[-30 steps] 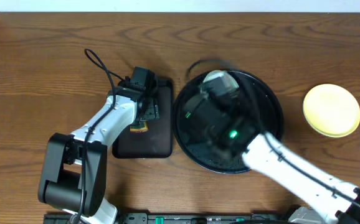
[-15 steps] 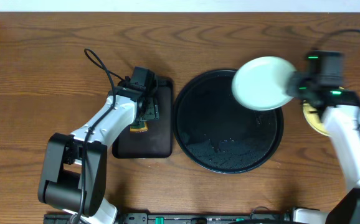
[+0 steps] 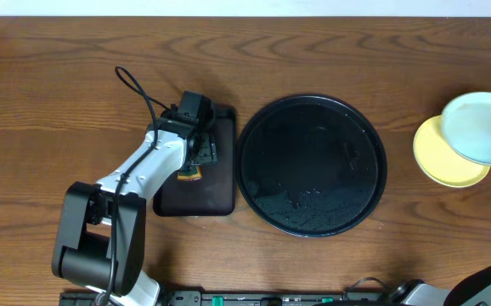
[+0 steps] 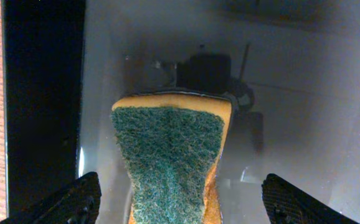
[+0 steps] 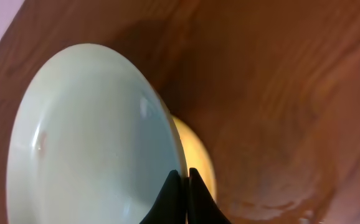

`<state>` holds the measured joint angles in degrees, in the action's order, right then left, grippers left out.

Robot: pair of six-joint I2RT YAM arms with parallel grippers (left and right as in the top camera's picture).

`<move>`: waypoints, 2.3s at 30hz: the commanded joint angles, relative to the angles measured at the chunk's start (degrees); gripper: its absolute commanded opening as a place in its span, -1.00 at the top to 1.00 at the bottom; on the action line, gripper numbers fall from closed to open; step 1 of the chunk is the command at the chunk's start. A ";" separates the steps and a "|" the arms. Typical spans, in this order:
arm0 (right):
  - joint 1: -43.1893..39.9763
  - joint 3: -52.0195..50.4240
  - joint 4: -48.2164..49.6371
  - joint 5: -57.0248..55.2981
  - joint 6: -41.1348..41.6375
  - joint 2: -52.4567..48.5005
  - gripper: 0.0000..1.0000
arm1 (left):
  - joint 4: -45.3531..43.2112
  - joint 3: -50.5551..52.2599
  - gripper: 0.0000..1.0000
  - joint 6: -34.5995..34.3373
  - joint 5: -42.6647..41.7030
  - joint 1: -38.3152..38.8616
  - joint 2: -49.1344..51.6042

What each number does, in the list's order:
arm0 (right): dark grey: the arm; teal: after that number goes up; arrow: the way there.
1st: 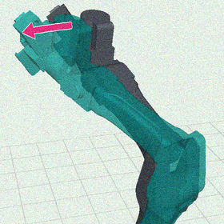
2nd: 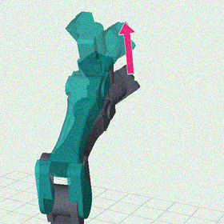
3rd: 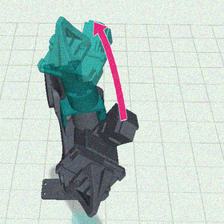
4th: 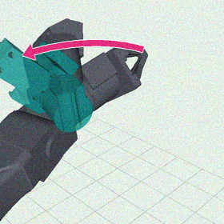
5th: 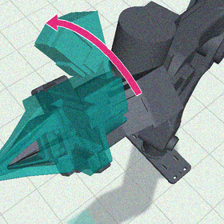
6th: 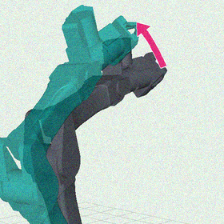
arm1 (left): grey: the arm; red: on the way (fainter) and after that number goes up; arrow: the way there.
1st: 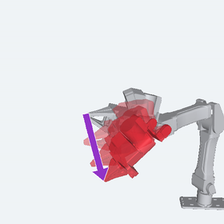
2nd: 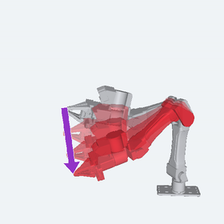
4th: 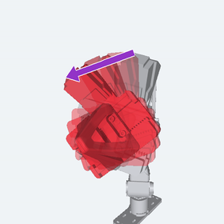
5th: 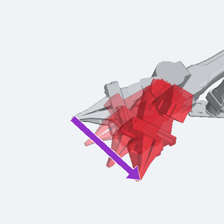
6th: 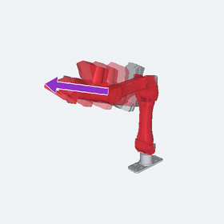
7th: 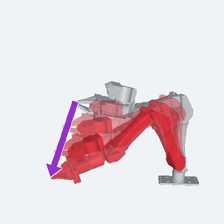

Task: Clean dirty plates on tray and stack at the side

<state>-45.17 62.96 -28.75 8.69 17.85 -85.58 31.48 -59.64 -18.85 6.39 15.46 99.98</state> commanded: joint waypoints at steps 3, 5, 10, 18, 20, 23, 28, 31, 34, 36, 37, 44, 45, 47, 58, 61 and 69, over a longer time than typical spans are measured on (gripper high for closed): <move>-0.57 1.01 0.48 1.97 1.03 -4.63 0.97 | 0.11 0.17 -0.67 -0.09 0.72 -0.28 0.13; -0.20 1.01 0.42 1.95 1.01 -6.69 0.97 | 0.11 0.17 -0.67 -0.09 0.70 -0.28 0.13; 0.63 1.01 0.26 3.63 0.98 -10.69 0.97 | 0.11 0.17 -0.67 -0.09 0.70 -0.28 0.13; 2.21 2.03 -0.98 9.81 -3.80 -9.86 -0.22 | 0.11 0.17 -0.67 -0.09 0.70 -0.28 0.13; 2.47 4.24 -3.98 13.27 -7.34 -9.09 -0.31 | 0.11 0.17 -0.67 -0.09 0.72 -0.28 0.13; 4.68 9.16 -10.27 18.88 -12.87 -7.98 -0.39 | 0.11 0.17 -0.67 -0.09 0.70 -0.28 0.13; 12.48 16.20 -19.28 19.39 -16.24 -7.63 -0.99 | 0.11 0.17 -0.67 -0.09 0.70 -0.28 0.13; 17.40 16.50 -19.74 19.34 -16.24 -7.65 -0.98 | 0.11 0.17 -0.67 -0.09 0.70 -0.28 0.13; 20.92 16.44 -19.89 18.32 -16.22 -7.74 -0.98 | 0.11 0.17 -0.67 -0.09 0.70 -0.28 0.13; 22.47 16.44 -19.89 18.32 -16.22 -7.74 -0.98 | 0.11 0.17 -0.67 -0.09 0.72 -0.28 0.13; 23.08 16.44 -19.89 18.34 -16.22 -7.74 -0.98 | 0.11 0.17 -0.67 -0.09 0.70 -0.28 0.13; 24.22 16.44 -19.89 18.32 -16.22 -7.74 -0.98 | 0.11 0.17 -0.67 -0.09 0.72 -0.28 0.13; 24.22 16.44 -19.91 18.32 -16.22 -7.74 -0.99 | 0.11 0.17 -0.67 -0.09 0.72 -0.28 0.13; 24.22 16.44 -19.89 18.32 -16.22 -7.74 -0.98 | 0.11 0.17 -0.67 -0.09 0.70 -0.28 0.13; 24.22 16.41 -19.89 18.32 -16.22 -7.80 -0.98 | 0.11 0.17 -0.67 -0.09 0.70 -0.28 0.13; 24.22 16.41 -19.91 18.32 -16.22 -7.21 -0.99 | 0.11 0.17 -0.67 -0.09 0.70 -0.28 0.13; 26.49 16.39 -19.93 18.12 -16.22 5.38 -0.98 | 0.11 0.17 -0.67 -0.09 0.70 -0.28 0.13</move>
<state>-20.69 78.98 -48.64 26.17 2.48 -88.14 31.48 -59.64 -18.85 6.39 15.46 99.98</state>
